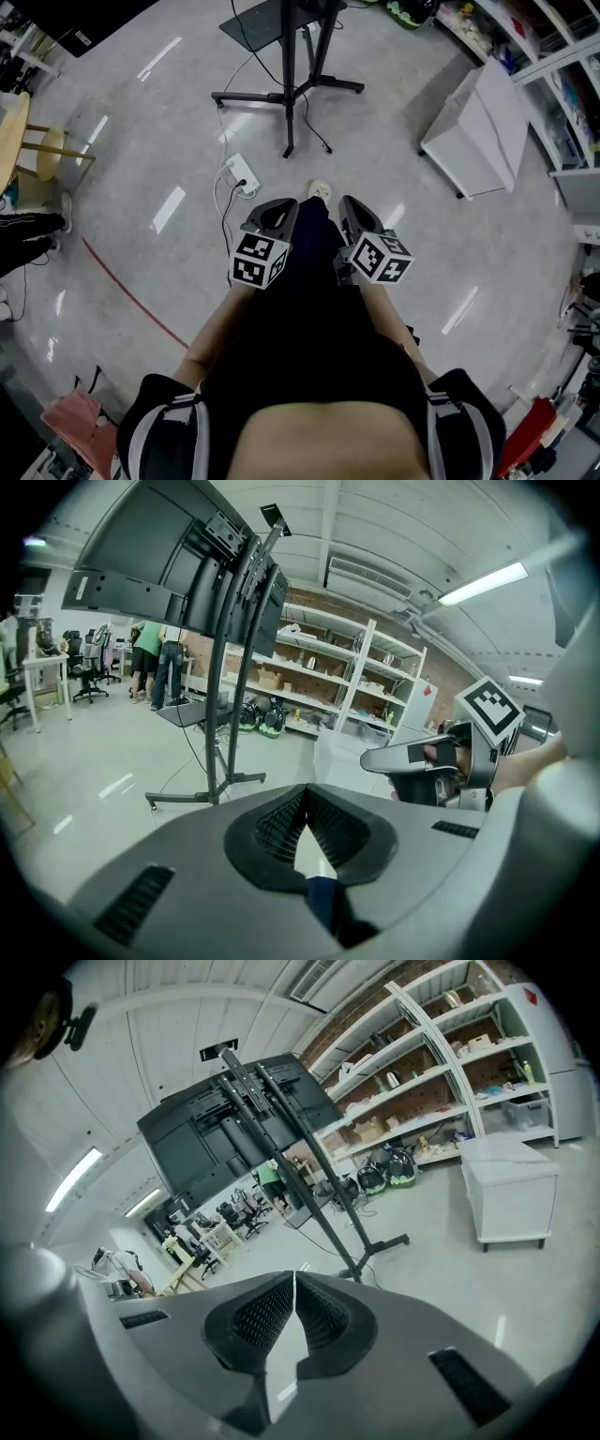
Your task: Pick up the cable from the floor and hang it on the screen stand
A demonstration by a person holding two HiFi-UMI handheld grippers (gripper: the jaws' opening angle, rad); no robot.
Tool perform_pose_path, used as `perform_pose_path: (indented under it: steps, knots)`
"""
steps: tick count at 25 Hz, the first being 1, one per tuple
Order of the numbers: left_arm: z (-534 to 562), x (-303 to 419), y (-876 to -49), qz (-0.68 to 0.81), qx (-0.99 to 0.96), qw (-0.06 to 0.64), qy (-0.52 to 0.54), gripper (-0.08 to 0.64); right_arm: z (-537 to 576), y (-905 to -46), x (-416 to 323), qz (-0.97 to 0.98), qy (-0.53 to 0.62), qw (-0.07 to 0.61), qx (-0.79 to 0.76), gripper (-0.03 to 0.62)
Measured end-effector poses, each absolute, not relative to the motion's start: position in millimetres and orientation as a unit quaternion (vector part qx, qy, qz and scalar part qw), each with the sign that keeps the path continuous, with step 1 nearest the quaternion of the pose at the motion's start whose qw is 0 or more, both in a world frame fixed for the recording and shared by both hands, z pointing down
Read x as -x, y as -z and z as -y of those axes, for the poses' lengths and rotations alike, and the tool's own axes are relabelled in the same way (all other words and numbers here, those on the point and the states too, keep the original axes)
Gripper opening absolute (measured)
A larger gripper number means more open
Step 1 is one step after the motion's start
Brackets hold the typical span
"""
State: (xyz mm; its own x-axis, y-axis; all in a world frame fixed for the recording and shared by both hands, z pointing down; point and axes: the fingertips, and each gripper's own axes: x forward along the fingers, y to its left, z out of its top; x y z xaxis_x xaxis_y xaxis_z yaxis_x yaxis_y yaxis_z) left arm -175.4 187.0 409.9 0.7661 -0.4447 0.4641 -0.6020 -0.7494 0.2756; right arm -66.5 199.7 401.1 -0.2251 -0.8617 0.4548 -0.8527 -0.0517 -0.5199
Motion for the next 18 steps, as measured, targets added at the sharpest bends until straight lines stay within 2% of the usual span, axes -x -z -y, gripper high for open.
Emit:
perform_pose_path:
  steps: [5,18]
  knots:
    - [-157,152,-416,0.278,-0.914,0.216,-0.202,0.008,-171,-407,40,-0.684,0.374,0.006,0.627,0.025]
    - [-56,38,-432,0.232,-0.913,0.228,-0.245,0.008,-59,-429,-57,-0.683,0.399,0.029,0.611,0.025]
